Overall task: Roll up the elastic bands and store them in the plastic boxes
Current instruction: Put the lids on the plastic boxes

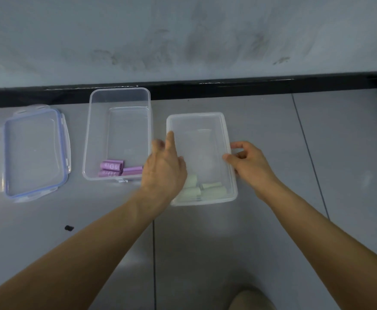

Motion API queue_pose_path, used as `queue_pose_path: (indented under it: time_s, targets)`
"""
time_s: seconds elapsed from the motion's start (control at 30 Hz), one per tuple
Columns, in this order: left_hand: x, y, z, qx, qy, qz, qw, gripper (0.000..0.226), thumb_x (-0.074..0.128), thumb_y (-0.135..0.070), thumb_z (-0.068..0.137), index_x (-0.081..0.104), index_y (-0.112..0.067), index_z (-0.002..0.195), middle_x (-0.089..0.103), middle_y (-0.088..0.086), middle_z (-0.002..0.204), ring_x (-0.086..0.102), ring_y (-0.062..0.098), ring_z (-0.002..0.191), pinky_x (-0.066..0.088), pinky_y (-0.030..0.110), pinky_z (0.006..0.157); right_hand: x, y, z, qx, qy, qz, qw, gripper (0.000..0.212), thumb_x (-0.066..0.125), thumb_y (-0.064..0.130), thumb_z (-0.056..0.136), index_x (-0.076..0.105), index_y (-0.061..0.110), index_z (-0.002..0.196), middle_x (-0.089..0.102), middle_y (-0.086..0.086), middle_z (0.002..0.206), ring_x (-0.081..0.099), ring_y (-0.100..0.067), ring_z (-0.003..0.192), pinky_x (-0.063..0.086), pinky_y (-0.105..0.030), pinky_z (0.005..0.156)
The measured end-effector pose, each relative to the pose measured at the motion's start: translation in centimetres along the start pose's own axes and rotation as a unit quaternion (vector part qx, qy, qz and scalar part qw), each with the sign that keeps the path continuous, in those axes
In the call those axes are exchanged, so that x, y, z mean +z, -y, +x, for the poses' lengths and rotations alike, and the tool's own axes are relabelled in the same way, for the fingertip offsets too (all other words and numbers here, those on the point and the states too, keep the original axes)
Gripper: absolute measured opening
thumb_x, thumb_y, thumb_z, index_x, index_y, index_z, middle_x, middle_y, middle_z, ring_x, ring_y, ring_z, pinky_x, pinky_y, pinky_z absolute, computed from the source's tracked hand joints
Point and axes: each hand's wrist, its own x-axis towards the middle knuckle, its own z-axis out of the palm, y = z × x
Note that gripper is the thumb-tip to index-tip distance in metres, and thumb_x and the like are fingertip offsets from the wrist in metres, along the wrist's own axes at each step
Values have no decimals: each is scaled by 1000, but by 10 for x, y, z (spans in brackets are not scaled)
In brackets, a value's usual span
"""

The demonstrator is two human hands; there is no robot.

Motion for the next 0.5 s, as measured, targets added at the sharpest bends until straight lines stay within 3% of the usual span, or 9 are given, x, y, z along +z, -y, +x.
queue_pose_path:
  time_s: [0.07,0.13,0.17,0.27,0.37,0.5]
  targets:
    - [1,-4,8,39,-20,32,999,74,51,-21,91,9,-21,152,8,9,158,29,36,139,36,44,109,1,12,-2,-101,-12,-101,990,66,65,21,86,35,36,143,52,4,124,57,-17,107,50,-38,92]
    - [3,-9,22,99,-25,67,993,79,49,-20,89,2,-20,154,-5,9,162,-1,31,148,15,43,121,8,25,2,-209,-10,-212,954,75,57,17,88,20,31,151,35,0,146,42,-22,129,44,-37,101]
    - [5,-11,30,129,-26,80,988,77,45,-20,91,1,-19,154,-5,9,162,-6,29,149,10,43,122,13,31,6,-228,-7,-264,937,74,52,19,94,12,24,156,22,-1,158,29,-24,141,36,-38,111]
    - [17,-9,43,178,-24,137,974,62,24,-36,101,1,-15,154,-3,9,163,-8,27,149,3,45,122,24,31,19,-208,7,-356,911,67,31,39,105,-2,12,157,-6,-5,166,-1,-23,152,12,-38,123]
    - [28,-4,44,179,-21,176,968,62,9,-47,102,-3,-16,154,-9,8,162,-13,26,148,-1,46,121,30,19,26,-206,5,-397,894,69,20,50,104,-6,13,157,-14,-1,165,-5,-21,152,10,-40,124]
    - [33,-2,46,178,-25,182,967,63,5,-48,101,-6,-17,154,-13,8,162,-17,26,148,-3,47,121,34,9,30,-211,-10,-397,893,69,16,52,103,-7,16,157,-16,3,164,-4,-22,152,10,-41,124]
